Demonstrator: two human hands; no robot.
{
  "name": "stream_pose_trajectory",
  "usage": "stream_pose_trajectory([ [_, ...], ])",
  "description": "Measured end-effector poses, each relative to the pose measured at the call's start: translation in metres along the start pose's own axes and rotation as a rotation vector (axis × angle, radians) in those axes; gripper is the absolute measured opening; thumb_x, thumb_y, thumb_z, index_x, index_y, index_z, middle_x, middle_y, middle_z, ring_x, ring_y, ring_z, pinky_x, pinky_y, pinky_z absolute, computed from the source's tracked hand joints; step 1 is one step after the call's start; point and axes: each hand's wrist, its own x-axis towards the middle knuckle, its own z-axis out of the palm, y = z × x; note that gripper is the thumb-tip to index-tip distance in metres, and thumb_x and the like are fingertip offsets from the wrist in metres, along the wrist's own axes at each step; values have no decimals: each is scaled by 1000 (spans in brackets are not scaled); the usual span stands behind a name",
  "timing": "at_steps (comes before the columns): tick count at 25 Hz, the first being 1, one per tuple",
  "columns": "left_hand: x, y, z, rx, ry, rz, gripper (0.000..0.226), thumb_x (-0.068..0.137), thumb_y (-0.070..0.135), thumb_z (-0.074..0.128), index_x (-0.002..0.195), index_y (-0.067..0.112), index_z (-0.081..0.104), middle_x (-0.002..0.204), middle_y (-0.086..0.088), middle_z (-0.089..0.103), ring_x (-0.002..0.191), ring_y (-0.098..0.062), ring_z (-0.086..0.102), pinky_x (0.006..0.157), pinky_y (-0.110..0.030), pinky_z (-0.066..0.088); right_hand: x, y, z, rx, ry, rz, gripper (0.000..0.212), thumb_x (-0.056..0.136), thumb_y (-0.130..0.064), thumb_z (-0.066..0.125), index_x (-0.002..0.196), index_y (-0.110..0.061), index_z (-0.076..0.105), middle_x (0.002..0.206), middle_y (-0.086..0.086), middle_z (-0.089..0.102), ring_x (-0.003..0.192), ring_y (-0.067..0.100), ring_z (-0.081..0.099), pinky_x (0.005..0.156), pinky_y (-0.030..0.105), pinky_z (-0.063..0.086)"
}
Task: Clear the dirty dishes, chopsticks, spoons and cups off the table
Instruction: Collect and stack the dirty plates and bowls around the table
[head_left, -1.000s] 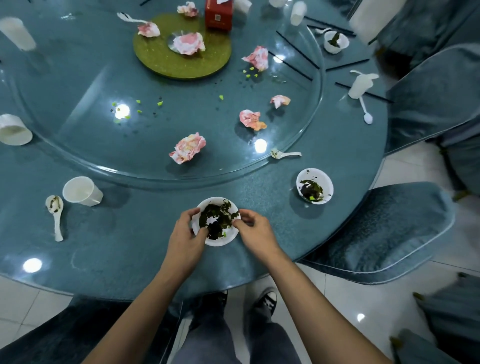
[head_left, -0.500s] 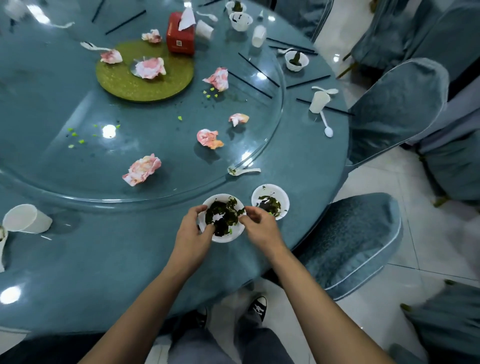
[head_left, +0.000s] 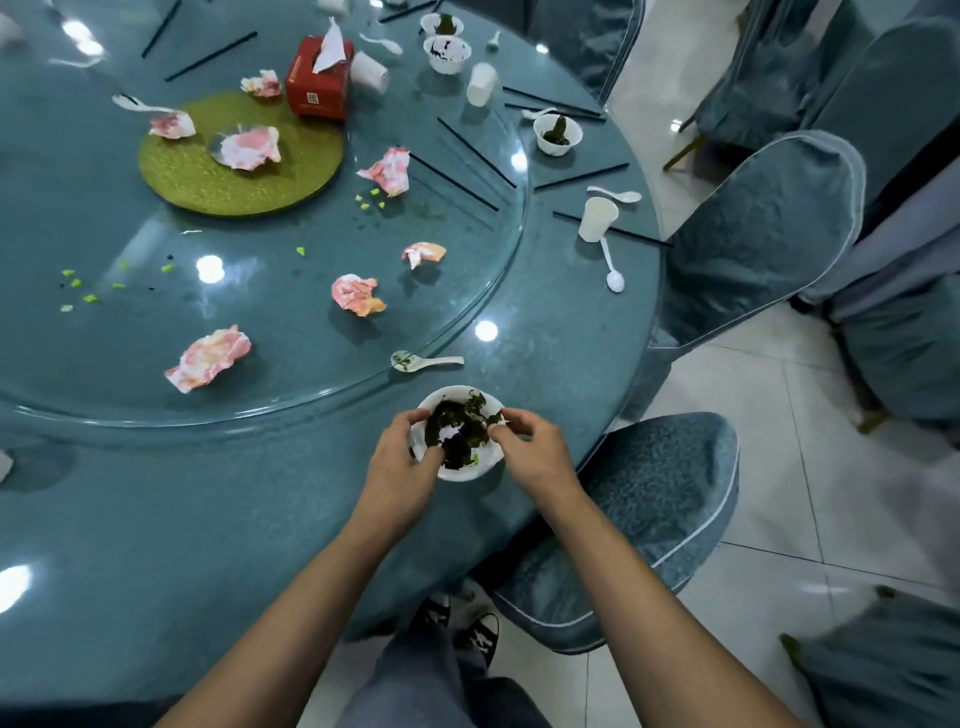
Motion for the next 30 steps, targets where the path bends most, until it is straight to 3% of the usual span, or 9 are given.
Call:
stream_pose_trajectory([
  [4, 17, 4, 10, 30, -19, -16, 38, 96, 21, 59, 133, 29, 51, 126, 8, 59, 111, -20, 62, 91, -40, 52, 18, 4, -5, -15, 26, 27, 12, 87, -22, 68, 83, -34, 70, 89, -7, 74, 93, 20, 70, 92, 41, 56],
  [9, 35, 2, 17, 63, -99, -65, 40, 99, 23, 59, 138, 26, 49, 121, 10, 53, 111, -16, 59, 89, -30, 45, 34, 11, 1, -53, 39, 77, 8, 81, -27, 67, 74, -32, 68, 81, -7, 73, 89, 22, 71, 89, 43, 57],
  [13, 47, -4, 20, 118, -153, -98, 42, 100, 25, 56, 141, 24, 47, 123, 9, 51, 113, -12, 49, 91, -28, 38, 45, 19, 3, -79, 21, 122, 6, 85, -25, 66, 86, -25, 72, 84, -7, 74, 88, 18, 70, 86, 36, 56],
  [17, 57, -14, 20, 126, -173, -121, 42, 99, 24, 58, 139, 25, 48, 133, 3, 59, 117, -18, 58, 91, -31, 45, 47, 22, 4, -70, -1, 186, 12, 87, -23, 66, 97, -24, 73, 91, -8, 74, 94, 16, 70, 89, 35, 56],
  [20, 61, -13, 21, 89, -179, -121, 42, 96, 31, 60, 136, 28, 49, 123, 8, 61, 110, -22, 63, 85, -33, 47, 50, 24, 4, -108, 7, 227, 38, 85, -32, 68, 121, -20, 70, 110, -7, 71, 109, 17, 66, 100, 37, 51],
  [22, 65, -12, 22, 76, -175, -124, 42, 95, 29, 61, 135, 29, 50, 118, 19, 57, 110, -20, 64, 90, -37, 50, 50, 23, 2, -128, 19, 269, 49, 86, -32, 69, 132, -18, 64, 122, -3, 68, 117, 17, 62, 105, 36, 47],
  [24, 65, -11, 23, 72, -179, -132, 40, 96, 22, 61, 133, 31, 50, 116, 26, 55, 108, -18, 65, 93, -40, 52, 49, 24, 1, -88, 0, 297, 45, 83, -33, 69, 126, -20, 68, 116, -4, 72, 113, 18, 66, 103, 38, 50],
  [27, 66, -5, 25, 65, -174, -131, 41, 95, 20, 60, 132, 33, 51, 118, 24, 59, 101, -17, 67, 91, -39, 54, 48, 22, -1, -43, -4, 272, 35, 74, -37, 65, 106, -28, 71, 98, -9, 74, 99, 15, 70, 96, 41, 55],
  [30, 68, 7, 32, 70, -163, -115, 41, 95, 19, 60, 133, 34, 51, 110, 28, 57, 99, -17, 68, 91, -41, 55, 51, 19, -11, -11, 17, 234, 30, 80, -34, 67, 109, -28, 69, 102, -11, 72, 102, 12, 67, 97, 35, 53],
])
